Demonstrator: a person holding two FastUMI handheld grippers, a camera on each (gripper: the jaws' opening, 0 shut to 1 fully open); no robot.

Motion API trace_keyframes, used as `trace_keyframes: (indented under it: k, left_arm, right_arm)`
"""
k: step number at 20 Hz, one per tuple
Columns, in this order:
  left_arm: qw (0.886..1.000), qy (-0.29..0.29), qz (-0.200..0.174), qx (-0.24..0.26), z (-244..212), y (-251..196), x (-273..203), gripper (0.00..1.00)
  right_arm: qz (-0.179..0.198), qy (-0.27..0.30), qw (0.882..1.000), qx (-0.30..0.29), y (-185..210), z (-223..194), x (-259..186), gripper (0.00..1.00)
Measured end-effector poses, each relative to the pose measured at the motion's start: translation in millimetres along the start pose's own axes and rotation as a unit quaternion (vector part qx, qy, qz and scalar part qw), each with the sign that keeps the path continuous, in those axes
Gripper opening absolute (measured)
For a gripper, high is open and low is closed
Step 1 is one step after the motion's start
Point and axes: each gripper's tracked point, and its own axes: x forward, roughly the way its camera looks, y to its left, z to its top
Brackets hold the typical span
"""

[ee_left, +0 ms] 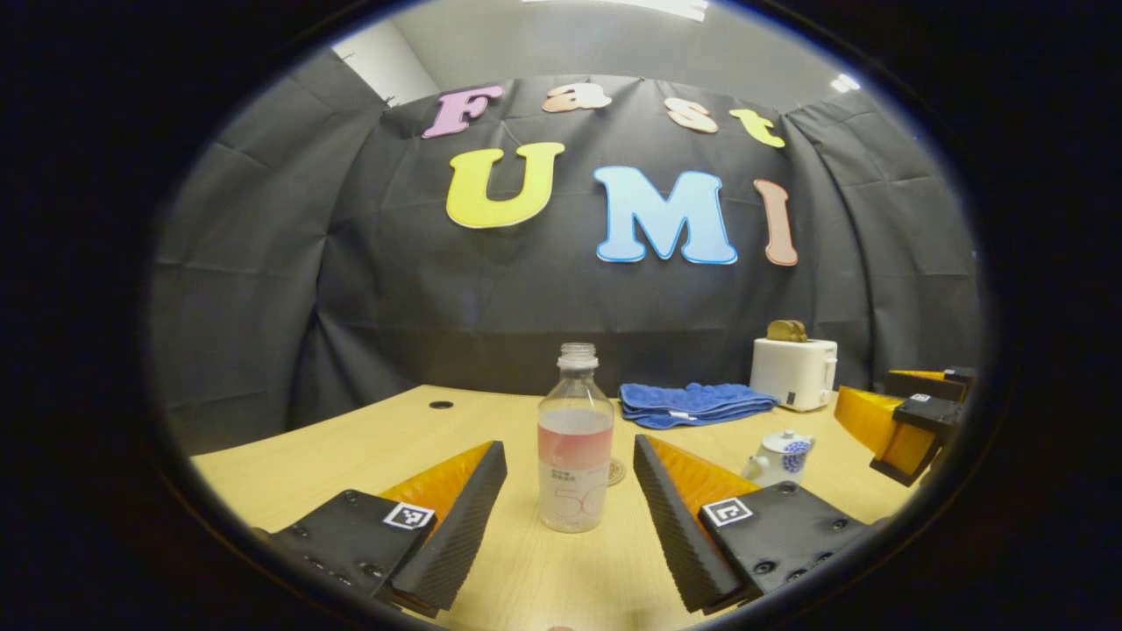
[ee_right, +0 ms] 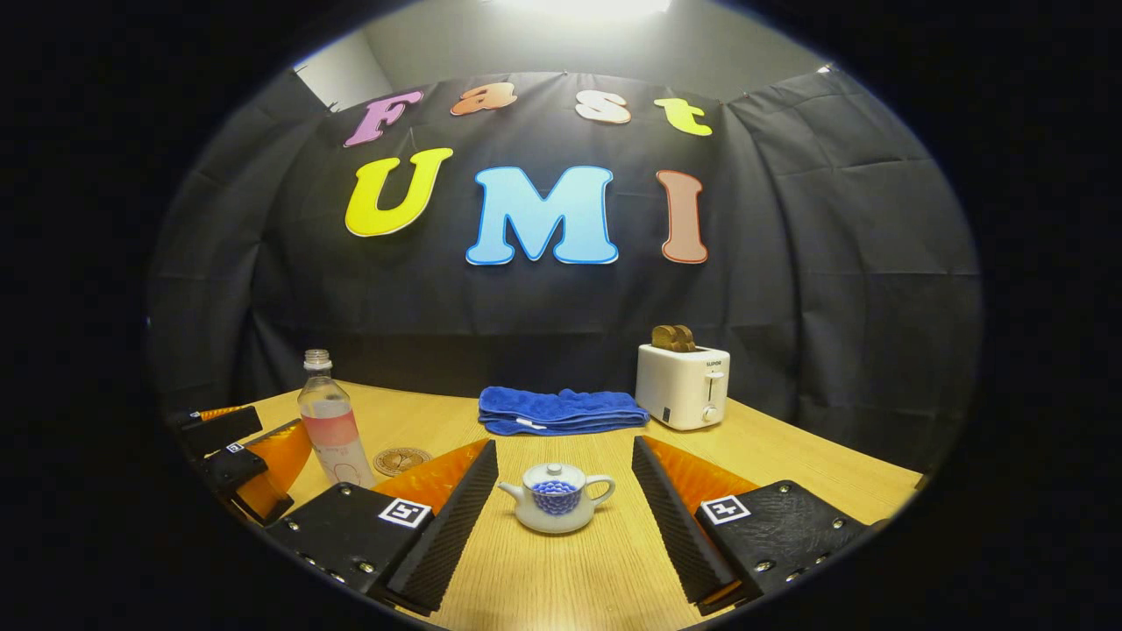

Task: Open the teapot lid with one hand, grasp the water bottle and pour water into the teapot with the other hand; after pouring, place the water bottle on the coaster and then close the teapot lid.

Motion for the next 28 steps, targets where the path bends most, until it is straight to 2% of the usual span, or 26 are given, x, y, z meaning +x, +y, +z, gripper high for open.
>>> trace_keyframes:
  k: [15,17,20,21,23,28]
  left_arm:
    - [1.0,0.01,0.002,-0.003,-8.8,3.5,0.8,1.0]
    - [1.0,0.01,0.003,-0.002,-9.3,4.1,-0.6,1.0]
    - [1.0,0.011,0.002,0.002,-8.6,3.3,1.8,1.0]
    - [1.0,0.01,0.001,0.004,-6.4,2.8,3.4,1.0]
    - [1.0,0.008,0.001,0.006,-3.5,3.1,3.2,1.0]
    - [1.0,0.007,0.001,0.005,-5.5,7.3,5.1,1.0]
  right_arm:
    - [0.003,0.012,1.0,0.0,2.2,-14.3,9.5,0.95]
    - [0.005,0.013,1.0,0.002,2.4,-11.9,14.5,0.86]
    - [0.005,0.016,1.0,-0.005,4.4,-10.2,26.7,0.84]
    - [0.004,0.017,1.0,-0.009,2.5,-9.7,32.5,0.81]
    - [0.014,0.033,0.999,-0.014,5.4,-16.7,52.1,0.64]
    - [0.012,0.083,0.996,-0.018,1.4,-49.3,84.3,0.64]
